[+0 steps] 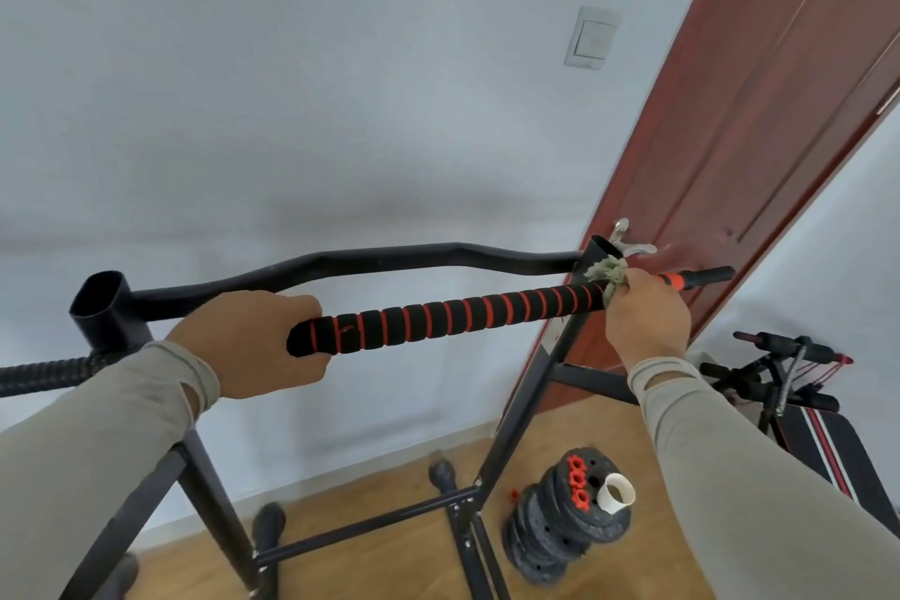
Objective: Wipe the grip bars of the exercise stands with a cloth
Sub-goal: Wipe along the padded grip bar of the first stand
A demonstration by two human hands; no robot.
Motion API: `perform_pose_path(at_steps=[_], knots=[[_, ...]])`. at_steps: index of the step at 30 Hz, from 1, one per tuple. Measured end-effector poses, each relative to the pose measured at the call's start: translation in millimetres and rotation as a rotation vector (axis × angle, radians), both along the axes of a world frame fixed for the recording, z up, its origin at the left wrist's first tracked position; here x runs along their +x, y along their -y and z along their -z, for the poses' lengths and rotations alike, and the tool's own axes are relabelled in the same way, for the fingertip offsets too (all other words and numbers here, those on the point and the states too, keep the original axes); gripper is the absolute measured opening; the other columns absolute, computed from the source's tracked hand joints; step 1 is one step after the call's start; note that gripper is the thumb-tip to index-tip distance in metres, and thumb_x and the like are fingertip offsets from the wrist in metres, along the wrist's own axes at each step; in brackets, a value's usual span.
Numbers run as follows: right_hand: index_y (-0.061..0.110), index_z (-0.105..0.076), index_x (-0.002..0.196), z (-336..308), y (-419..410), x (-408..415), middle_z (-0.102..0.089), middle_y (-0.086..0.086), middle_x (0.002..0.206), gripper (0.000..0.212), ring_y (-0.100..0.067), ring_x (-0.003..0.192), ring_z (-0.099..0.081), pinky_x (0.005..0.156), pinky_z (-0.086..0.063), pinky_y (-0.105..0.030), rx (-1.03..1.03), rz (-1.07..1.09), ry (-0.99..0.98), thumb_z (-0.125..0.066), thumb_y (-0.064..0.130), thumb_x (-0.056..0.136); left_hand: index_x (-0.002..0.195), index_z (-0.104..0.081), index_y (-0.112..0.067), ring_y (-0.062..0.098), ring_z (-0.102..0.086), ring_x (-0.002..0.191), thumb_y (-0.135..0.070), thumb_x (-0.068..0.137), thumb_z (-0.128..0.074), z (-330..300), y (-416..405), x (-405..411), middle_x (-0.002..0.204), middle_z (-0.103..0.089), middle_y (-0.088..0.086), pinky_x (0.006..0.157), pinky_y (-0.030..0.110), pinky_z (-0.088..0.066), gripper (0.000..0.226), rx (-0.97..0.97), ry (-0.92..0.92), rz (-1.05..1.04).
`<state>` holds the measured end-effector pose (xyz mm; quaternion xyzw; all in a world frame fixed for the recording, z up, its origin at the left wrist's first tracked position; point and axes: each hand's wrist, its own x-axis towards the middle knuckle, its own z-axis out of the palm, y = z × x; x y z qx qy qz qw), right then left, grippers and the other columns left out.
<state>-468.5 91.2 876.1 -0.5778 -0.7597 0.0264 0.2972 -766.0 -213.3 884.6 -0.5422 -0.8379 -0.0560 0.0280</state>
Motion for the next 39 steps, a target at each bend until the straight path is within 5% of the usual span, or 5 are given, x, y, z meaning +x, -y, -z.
perform_pose_path(at_steps=[5,10,21,30,39], knots=[[0.01,-0.069,0.102,15.5,56.9,-29.4,-0.073,-0.009,0.098,0.015,-0.03,0.092,-0.069,0.08,-0.055,-0.04,0.083,-0.193,-0.079,-0.054,0.01,0.1,0.082,-0.061,-0.035,0.004,-0.058,0.065,-0.068,0.079,-0.048,-3.1,0.1,1.7,0.084,-0.053,-0.014,0.064,0.024,-0.051,0.035,0.039,-0.037,0.04],[0.015,-0.071,0.101,22.7,138.0,-79.2,-0.072,0.0,0.095,0.01,-0.021,0.088,-0.064,0.076,-0.056,-0.036,0.142,-0.448,-0.159,-0.062,0.013,0.097,0.139,-0.041,-0.033,0.009,-0.061,0.08,-0.059,0.091,-0.051,6.0,7.0,14.8,0.097,-0.061,-0.015,0.077,0.032,-0.056,0.055,0.184,0.075,-0.048],[0.014,-0.072,0.117,34.4,225.5,-147.1,-0.075,-0.001,0.117,0.022,-0.021,0.113,-0.063,0.103,-0.049,-0.036,0.299,-0.896,-0.098,-0.059,0.02,0.101,0.111,-0.034,-0.031,0.012,-0.061,0.056,-0.048,0.084,-0.064,8.2,10.2,15.9,0.069,-0.06,-0.012,0.057,0.033,-0.055,0.044,0.173,0.063,-0.078],[0.014,-0.057,0.074,11.2,75.2,-37.1,-0.057,-0.001,0.071,0.02,-0.028,0.072,-0.056,0.061,-0.05,-0.039,0.123,-0.359,0.022,-0.057,0.001,0.09,0.089,-0.044,-0.034,0.011,-0.06,0.052,-0.053,0.084,-0.063,0.8,7.6,7.6,0.06,-0.061,-0.006,0.051,0.027,-0.052,0.028,0.038,0.154,-0.053],[0.004,-0.064,0.101,4.2,25.0,-9.5,-0.068,-0.02,0.093,0.016,-0.042,0.09,-0.065,0.075,-0.048,-0.04,-0.109,-0.031,-0.144,-0.049,0.011,0.1,0.104,-0.064,-0.035,0.004,-0.056,0.074,-0.062,0.084,-0.048,7.8,6.8,3.8,0.085,-0.053,-0.016,0.072,0.026,-0.052,0.038,0.155,-0.087,0.119]])
